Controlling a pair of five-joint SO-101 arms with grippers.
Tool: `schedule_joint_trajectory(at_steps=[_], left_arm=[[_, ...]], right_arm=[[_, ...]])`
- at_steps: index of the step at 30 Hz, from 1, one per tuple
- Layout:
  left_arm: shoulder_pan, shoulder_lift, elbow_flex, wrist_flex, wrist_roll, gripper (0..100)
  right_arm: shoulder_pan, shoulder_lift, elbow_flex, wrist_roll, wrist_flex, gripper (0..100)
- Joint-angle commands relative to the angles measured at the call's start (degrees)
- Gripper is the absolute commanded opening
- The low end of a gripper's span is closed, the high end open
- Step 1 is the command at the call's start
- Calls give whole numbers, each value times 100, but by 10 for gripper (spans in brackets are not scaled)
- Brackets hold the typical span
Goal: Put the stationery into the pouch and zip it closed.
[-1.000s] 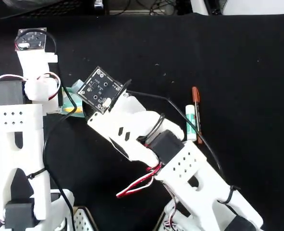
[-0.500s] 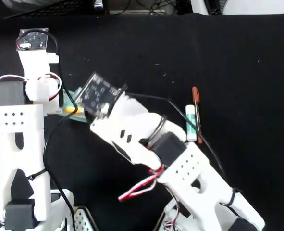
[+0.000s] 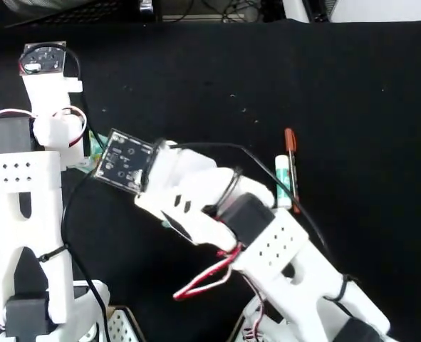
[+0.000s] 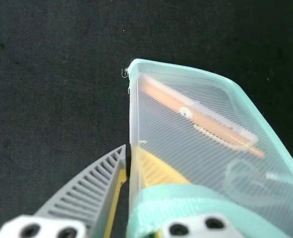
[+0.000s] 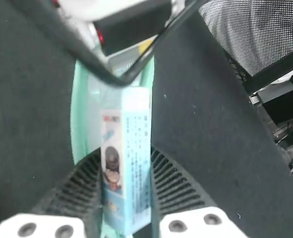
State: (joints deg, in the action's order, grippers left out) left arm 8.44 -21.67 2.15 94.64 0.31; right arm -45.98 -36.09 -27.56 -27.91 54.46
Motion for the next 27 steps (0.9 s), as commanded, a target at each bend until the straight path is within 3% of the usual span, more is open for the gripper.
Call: schedule_joint_trajectory(at_steps=[1,6,21,24,27], left_arm=[[-13,18,-4,35,9,30],[-13,18,-13,35,9,30],[-13,18,-13,35,9,30],[-13,18,-4,35,9,30],[-13,18,-4,35,9,30]], right_arm=[[-44,365,312,-53,290,85],[-9,435,681,-53,782,181],[-185,453,1534,-97,1222,157],[176,303,1631,-97,1398,93],[703,-84,1789,-53,1820,129]])
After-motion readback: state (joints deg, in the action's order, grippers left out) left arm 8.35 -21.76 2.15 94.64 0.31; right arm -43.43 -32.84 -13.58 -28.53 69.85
